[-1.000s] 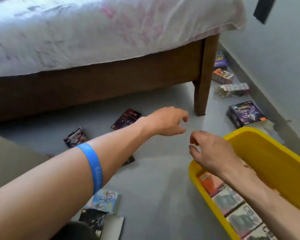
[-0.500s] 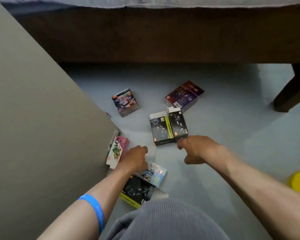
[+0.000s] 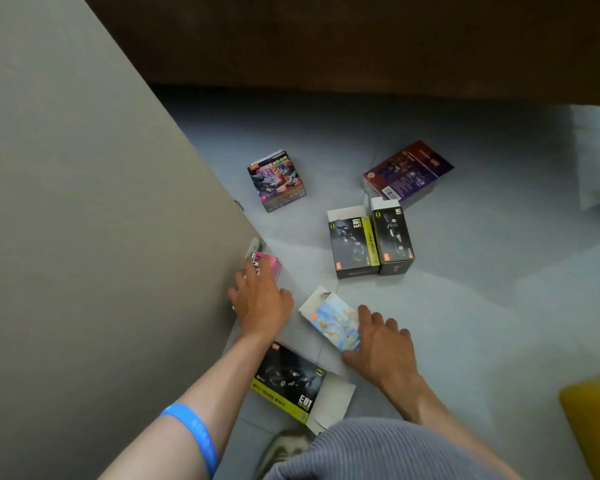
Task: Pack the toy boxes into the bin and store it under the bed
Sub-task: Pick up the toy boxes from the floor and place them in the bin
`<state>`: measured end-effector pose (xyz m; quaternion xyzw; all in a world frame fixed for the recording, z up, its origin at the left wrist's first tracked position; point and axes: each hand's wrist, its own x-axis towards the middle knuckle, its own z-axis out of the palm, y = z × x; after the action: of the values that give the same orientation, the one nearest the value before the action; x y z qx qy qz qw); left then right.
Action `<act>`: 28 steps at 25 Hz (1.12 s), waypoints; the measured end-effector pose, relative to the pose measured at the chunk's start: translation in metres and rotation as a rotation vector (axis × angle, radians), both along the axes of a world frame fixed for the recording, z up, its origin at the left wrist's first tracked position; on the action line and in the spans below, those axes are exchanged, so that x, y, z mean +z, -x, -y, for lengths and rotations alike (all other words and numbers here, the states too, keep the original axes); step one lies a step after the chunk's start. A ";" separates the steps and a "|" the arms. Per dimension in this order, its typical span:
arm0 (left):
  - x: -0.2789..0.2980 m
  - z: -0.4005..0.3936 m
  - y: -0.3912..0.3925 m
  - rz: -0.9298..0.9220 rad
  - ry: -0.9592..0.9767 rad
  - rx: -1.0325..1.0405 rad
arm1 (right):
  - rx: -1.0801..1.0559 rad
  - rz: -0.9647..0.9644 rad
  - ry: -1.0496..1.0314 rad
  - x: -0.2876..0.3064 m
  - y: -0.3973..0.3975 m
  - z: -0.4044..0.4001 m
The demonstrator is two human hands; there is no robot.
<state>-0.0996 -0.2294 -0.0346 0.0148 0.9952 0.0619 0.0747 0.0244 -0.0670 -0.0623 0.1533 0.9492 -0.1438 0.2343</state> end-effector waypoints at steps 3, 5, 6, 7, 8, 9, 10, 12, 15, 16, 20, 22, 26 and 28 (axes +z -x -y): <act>-0.010 0.013 0.006 0.145 -0.088 0.179 | -0.024 -0.059 -0.083 -0.001 -0.003 -0.009; -0.017 0.009 0.004 0.238 -0.211 0.279 | -0.026 -0.035 -0.068 -0.002 -0.007 -0.010; -0.017 0.005 0.001 0.263 -0.278 0.312 | -0.031 -0.016 -0.066 -0.002 -0.008 -0.011; -0.016 0.001 0.000 0.276 -0.341 0.320 | -0.037 0.004 -0.059 0.000 -0.007 -0.014; -0.009 -0.004 -0.001 0.292 -0.401 0.306 | -0.050 0.034 -0.017 0.004 -0.003 -0.019; 0.001 -0.010 -0.001 0.303 -0.469 0.287 | -0.067 0.081 0.076 0.012 0.003 -0.029; 0.014 -0.017 0.000 0.310 -0.548 0.269 | -0.071 0.138 0.208 0.024 0.012 -0.043; 0.043 -0.032 0.004 0.326 -0.721 0.237 | -0.015 0.251 0.405 0.058 0.035 -0.077; 0.096 -0.079 0.012 0.427 -0.944 0.116 | 0.035 0.291 0.410 0.123 0.059 -0.145; 0.114 -0.102 0.014 0.483 -0.990 0.046 | 0.024 0.312 0.412 0.146 0.059 -0.170; 0.180 -0.203 -0.001 0.692 -1.006 -0.268 | -0.042 0.213 0.393 0.225 0.001 -0.258; 0.204 -0.258 -0.023 0.857 -0.992 -0.421 | -0.193 0.043 0.472 0.245 -0.063 -0.295; 0.230 -0.360 -0.099 1.027 -0.691 -0.791 | -0.538 -0.172 0.538 0.231 -0.199 -0.341; 0.233 -0.394 -0.139 1.014 -0.574 -0.894 | -0.682 -0.239 0.548 0.213 -0.249 -0.347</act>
<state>0.0392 0.1651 0.1988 0.4078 0.6819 0.2830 0.5372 0.2731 0.2803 0.1503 0.3720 0.7917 -0.4754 0.0941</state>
